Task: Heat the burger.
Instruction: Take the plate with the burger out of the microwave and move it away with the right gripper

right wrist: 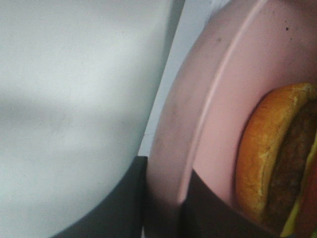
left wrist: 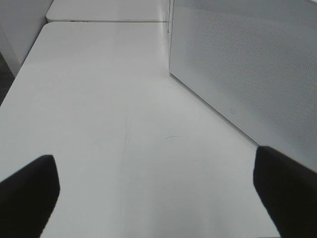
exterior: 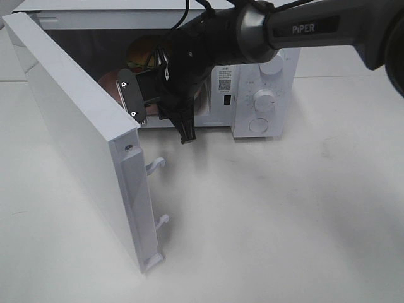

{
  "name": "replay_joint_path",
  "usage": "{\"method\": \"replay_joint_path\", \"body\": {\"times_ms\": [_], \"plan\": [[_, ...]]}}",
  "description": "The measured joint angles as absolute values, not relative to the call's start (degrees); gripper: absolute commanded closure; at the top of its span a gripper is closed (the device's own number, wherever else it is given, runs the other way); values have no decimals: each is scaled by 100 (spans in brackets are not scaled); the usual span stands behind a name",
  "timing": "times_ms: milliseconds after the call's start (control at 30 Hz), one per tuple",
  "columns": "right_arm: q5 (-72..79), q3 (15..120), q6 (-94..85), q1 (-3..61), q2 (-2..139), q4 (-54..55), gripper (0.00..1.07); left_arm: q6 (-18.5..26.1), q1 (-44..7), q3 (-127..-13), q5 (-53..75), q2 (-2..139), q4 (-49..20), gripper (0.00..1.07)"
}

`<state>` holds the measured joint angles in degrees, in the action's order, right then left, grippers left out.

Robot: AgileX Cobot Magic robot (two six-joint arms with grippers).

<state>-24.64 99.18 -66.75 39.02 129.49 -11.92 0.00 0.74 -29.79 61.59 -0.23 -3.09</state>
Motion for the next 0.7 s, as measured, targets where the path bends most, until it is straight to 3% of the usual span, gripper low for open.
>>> {"method": "replay_joint_path", "body": {"times_ms": [700], "plan": [[-1369, 7701, -7219, 3913, 11608, -1175, 107, 0, 74, -2979, 6159, -23, -309, 7]]}}
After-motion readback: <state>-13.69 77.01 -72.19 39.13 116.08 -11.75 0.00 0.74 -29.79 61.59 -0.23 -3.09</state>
